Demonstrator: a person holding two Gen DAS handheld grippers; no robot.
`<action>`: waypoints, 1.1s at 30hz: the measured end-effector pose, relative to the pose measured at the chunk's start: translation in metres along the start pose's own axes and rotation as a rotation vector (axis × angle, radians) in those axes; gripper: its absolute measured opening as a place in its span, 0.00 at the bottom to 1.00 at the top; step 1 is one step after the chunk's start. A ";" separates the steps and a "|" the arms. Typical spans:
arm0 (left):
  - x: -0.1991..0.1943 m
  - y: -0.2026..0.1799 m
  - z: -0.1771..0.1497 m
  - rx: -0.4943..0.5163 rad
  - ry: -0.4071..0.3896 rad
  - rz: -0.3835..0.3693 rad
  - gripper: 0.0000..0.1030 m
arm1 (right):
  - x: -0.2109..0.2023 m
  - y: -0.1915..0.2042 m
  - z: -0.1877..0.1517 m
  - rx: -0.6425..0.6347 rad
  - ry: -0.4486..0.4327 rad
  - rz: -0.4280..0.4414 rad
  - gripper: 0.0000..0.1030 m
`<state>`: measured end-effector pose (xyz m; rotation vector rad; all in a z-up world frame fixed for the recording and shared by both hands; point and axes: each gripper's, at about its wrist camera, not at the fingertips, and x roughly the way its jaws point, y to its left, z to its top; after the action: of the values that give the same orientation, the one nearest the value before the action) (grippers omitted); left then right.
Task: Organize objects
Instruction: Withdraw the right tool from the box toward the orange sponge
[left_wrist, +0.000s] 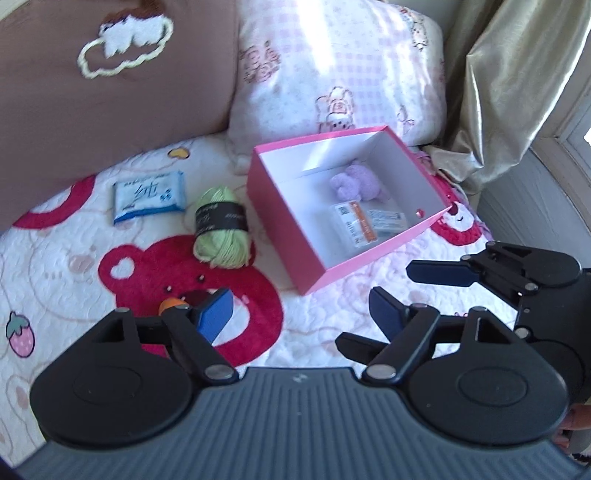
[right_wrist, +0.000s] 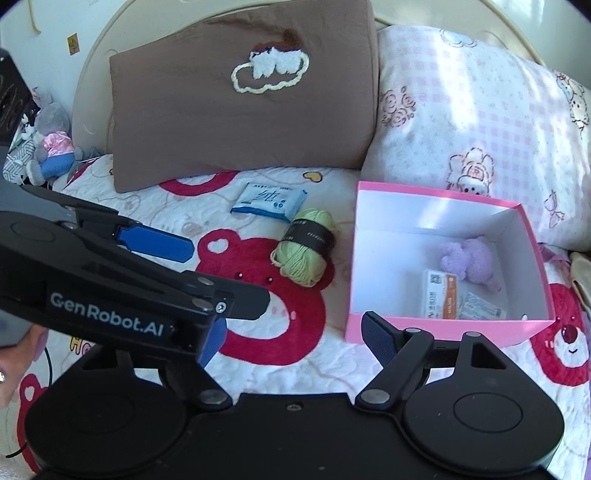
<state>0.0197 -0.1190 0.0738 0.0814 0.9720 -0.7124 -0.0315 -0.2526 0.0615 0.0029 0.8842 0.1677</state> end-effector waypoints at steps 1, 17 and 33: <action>0.000 0.004 -0.003 -0.009 0.007 0.006 0.78 | 0.002 0.004 -0.001 0.000 0.004 0.001 0.86; 0.000 0.049 -0.024 -0.100 0.031 0.012 0.93 | 0.024 0.028 -0.001 0.007 0.030 0.043 0.93; 0.035 0.131 -0.048 -0.171 0.027 0.103 0.94 | 0.060 0.072 -0.002 -0.224 -0.086 -0.023 0.93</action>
<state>0.0747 -0.0180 -0.0131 -0.0085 1.0436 -0.5324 -0.0062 -0.1728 0.0199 -0.2079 0.7753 0.2425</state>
